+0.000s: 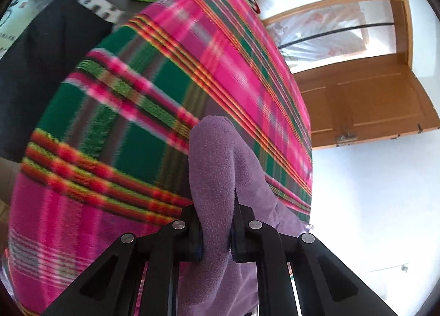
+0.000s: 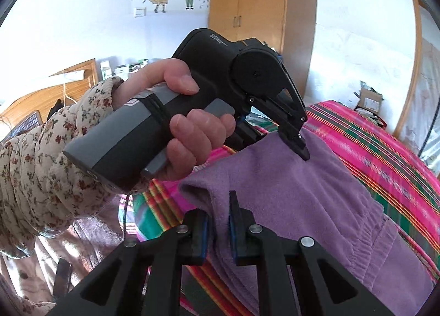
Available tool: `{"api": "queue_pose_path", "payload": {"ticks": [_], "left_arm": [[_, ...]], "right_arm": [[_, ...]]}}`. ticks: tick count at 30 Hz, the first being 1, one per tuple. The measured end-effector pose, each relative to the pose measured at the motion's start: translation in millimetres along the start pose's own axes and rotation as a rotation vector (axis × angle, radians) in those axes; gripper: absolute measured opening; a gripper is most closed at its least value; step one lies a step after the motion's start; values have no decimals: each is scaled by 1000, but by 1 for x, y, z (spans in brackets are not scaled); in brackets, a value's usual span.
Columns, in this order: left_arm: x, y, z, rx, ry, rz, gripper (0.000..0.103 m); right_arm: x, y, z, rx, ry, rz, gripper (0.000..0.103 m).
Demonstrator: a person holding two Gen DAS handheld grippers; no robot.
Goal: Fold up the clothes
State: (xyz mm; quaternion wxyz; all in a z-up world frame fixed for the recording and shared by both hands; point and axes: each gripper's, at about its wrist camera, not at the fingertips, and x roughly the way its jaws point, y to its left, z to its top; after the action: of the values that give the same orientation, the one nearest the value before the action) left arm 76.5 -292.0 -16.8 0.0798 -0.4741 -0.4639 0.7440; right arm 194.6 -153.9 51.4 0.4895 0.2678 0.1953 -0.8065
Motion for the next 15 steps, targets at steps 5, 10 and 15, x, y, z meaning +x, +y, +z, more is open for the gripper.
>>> {"api": "queue_pose_path", "payload": {"ticks": [5, 10, 15], "left_arm": [[1, 12, -1, -31, 9, 22, 17], [-1, 14, -6, -48, -2, 61, 28], [-18, 12, -15, -38, -46, 135, 39]], "right_arm": [[2, 12, -7, 4, 29, 26, 13], [10, 6, -16, 57, 72, 77, 16], [16, -7, -22, 124, 104, 127, 17]]}}
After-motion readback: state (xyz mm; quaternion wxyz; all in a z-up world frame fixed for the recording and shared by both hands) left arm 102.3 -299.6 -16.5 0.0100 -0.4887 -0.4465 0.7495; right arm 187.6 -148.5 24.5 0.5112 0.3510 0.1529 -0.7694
